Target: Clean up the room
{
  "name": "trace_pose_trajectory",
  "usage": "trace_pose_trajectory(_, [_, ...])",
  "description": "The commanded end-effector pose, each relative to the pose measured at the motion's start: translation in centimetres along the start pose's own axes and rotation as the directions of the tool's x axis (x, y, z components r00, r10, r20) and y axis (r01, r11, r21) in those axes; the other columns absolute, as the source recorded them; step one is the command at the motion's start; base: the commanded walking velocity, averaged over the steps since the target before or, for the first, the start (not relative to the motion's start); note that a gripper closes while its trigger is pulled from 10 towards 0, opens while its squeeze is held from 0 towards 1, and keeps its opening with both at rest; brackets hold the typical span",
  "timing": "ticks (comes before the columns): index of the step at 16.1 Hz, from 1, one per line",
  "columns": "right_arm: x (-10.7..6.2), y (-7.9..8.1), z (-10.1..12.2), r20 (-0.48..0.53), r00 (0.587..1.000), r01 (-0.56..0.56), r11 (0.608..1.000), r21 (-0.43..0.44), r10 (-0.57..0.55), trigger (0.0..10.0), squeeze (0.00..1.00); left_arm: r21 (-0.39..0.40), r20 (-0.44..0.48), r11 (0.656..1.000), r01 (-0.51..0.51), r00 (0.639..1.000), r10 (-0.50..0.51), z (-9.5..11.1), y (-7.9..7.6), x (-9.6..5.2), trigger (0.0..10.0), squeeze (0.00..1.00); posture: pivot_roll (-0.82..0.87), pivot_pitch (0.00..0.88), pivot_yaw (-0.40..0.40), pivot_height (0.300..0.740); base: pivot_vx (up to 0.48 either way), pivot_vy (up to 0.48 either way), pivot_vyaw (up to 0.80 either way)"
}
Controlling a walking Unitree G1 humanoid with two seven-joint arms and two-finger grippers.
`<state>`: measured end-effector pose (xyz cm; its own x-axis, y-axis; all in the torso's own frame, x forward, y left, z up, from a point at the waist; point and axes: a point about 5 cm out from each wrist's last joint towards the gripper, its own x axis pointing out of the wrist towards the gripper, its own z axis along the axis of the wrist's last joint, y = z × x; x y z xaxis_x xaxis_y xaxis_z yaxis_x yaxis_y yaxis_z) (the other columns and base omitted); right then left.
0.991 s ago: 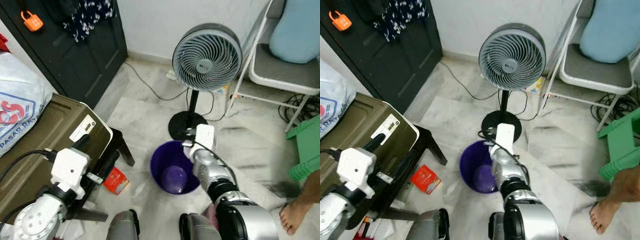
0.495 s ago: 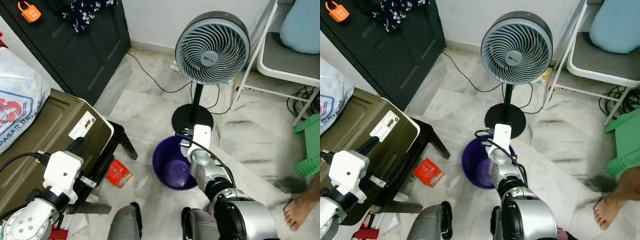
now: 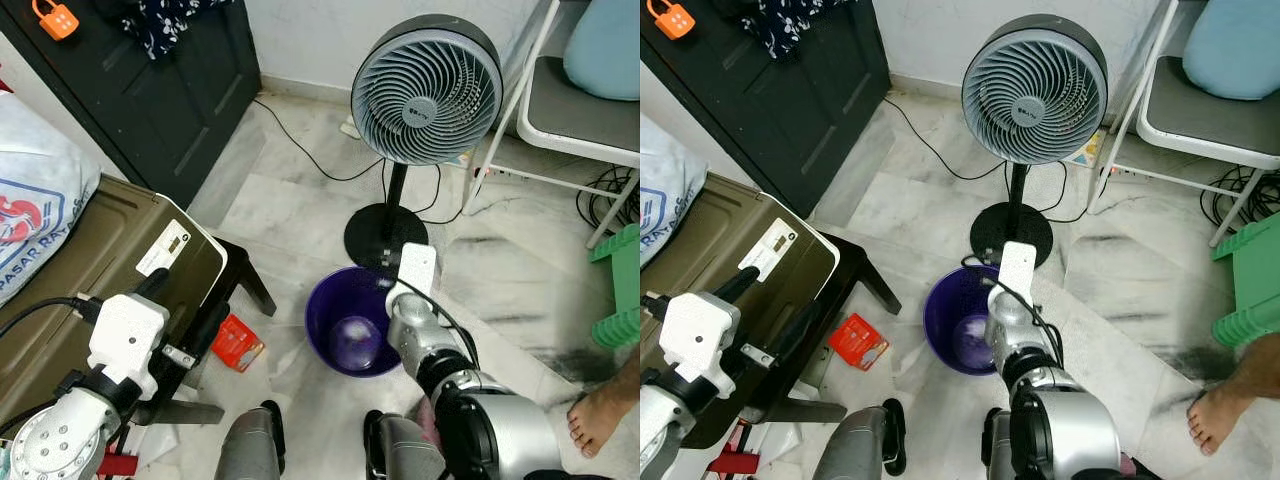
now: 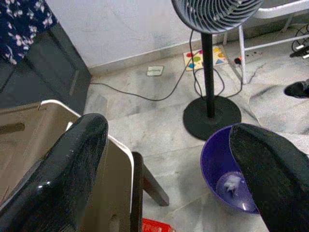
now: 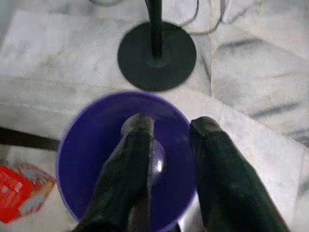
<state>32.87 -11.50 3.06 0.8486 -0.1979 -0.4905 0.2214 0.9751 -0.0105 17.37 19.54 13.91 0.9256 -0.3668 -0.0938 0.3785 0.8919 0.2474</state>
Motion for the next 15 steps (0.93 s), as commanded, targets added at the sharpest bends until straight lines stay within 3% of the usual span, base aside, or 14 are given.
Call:
trace_pose_trajectory(1, [-0.2,1.4,1.4,0.056,0.997,-0.056,0.998,0.014,0.055,10.0,1.00,-0.019,-0.010,1.000,-0.011,1.000,0.010,-0.3,0.0,0.3,10.0,0.00,0.17,0.185,0.091,0.740,0.000,0.000,0.00])
trace_pose_trajectory(3, [-1.6,3.0,3.9,0.225,0.952,-0.200,0.978,-0.059,0.208,10.0,1.00,-0.072,0.072,0.997,-0.002,0.997,0.007,0.5,-0.7,3.0,10.0,0.00,0.11,0.126,0.086,0.740,0.000,0.000,0.00])
trace_pose_trajectory(5, [-2.5,2.5,3.6,0.261,0.933,-0.223,0.968,-0.115,0.246,10.0,1.00,-0.090,0.091,0.996,-0.010,0.996,0.018,0.5,-1.0,4.1,10.0,0.00,0.07,0.093,0.085,0.740,0.000,0.000,0.00])
trace_pose_trajectory(7, [-4.5,-0.4,2.4,0.321,0.901,-0.229,0.950,-0.214,0.290,10.0,1.00,-0.123,0.135,0.992,-0.004,0.991,0.021,0.7,-2.2,6.0,10.0,0.00,0.02,0.045,0.078,0.740,0.000,0.000,0.00])
trace_pose_trajectory(8, [-5.5,-3.2,1.8,0.364,0.886,-0.200,0.945,-0.259,0.288,10.0,1.00,-0.130,0.163,0.991,-0.023,0.986,0.044,1.0,-2.4,7.1,10.0,0.00,0.00,0.004,0.072,0.740,0.000,0.000,0.00])
trace_pose_trajectory(9, [-5.5,-3.2,1.8,0.364,0.886,-0.200,0.945,-0.259,0.288,10.0,1.00,-0.130,0.163,0.991,-0.023,0.986,0.044,1.0,-2.4,7.1,10.0,0.00,0.00,0.004,0.072,0.740,0.000,0.000,0.00])
trace_pose_trajectory(10, [-5.7,-4.4,2.1,0.401,0.873,-0.174,0.945,-0.277,0.278,10.0,1.00,-0.136,0.169,0.990,-0.045,0.983,0.068,1.0,-2.1,7.5,10.0,0.00,-0.02,0.000,0.068,0.740,0.000,0.000,0.00])
trace_pose_trajectory(12, [-6.0,-5.4,2.5,0.434,0.858,-0.149,0.942,-0.301,0.274,10.0,1.00,-0.142,0.177,0.988,-0.064,0.980,0.089,1.0,-1.8,8.1,10.0,0.00,-0.03,0.000,0.063,0.740,0.000,0.000,0.00])
trace_pose_trajectory(15, [-8.1,-7.4,2.0,0.485,0.822,-0.128,0.927,-0.352,0.297,10.0,1.00,-0.142,0.185,0.980,-0.137,0.969,0.162,1.0,-1.1,9.2,10.0,0.00,-0.06,0.000,0.060,0.740,0.000,0.000,0.00])
